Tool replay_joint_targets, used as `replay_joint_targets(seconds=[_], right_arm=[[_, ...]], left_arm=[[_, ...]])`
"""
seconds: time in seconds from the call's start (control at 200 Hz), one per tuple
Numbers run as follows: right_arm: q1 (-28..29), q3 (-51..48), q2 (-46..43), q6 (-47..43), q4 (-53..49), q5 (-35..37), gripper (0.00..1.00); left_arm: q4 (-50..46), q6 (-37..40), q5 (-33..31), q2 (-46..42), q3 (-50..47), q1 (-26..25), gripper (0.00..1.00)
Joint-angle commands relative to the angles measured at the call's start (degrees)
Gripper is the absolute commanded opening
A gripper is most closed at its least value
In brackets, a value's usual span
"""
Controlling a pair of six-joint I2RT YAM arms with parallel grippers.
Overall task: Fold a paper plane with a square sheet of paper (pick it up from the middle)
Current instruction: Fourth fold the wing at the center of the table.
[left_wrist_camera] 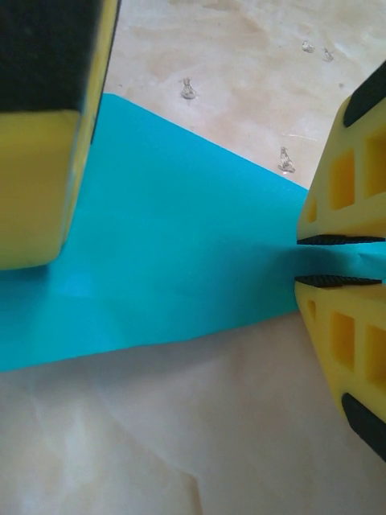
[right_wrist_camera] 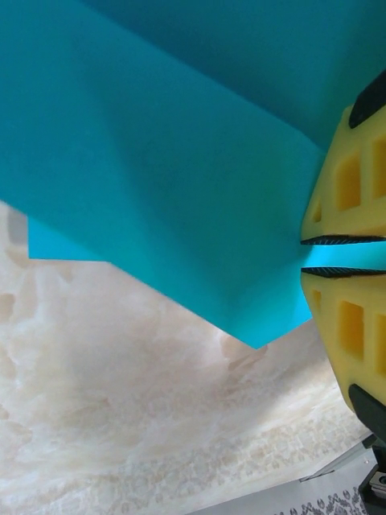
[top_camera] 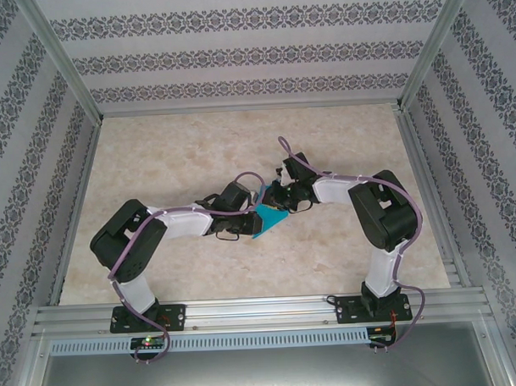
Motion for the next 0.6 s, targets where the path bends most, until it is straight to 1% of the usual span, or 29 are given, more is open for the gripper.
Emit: replay_joint_targets(seconds=[0.0,0.18,0.405,0.49,0.595], right_arm=[[-0.39,-0.87,-0.66,-0.65,-1.06,1.29,0.18],[-0.48,-0.25,0.86,-2.36,-4.01,3.58,0.17],[-0.49,-0.41,1.76,-4.90,-7.85,7.27,0.16],[-0.57,-1.12,1.96,-4.93,-7.41,7.41,0.16],[-0.58,-1.54,1.96,-5.09,-7.05,7.21,0.15]], left_arm=[[0.48,1.66,1.43,1.68,1.17,0.55,0.22],[0.27,1.84,1.88,1.70,1.57,0.61,0.22],[-0.31,0.82,2.00,-0.98,1.75,1.20,0.24],[-0.47,0.19,2.58,-2.06,2.18,1.71,0.26],[-1.13,-0.16,1.79,-2.77,3.16,2.35,0.28]])
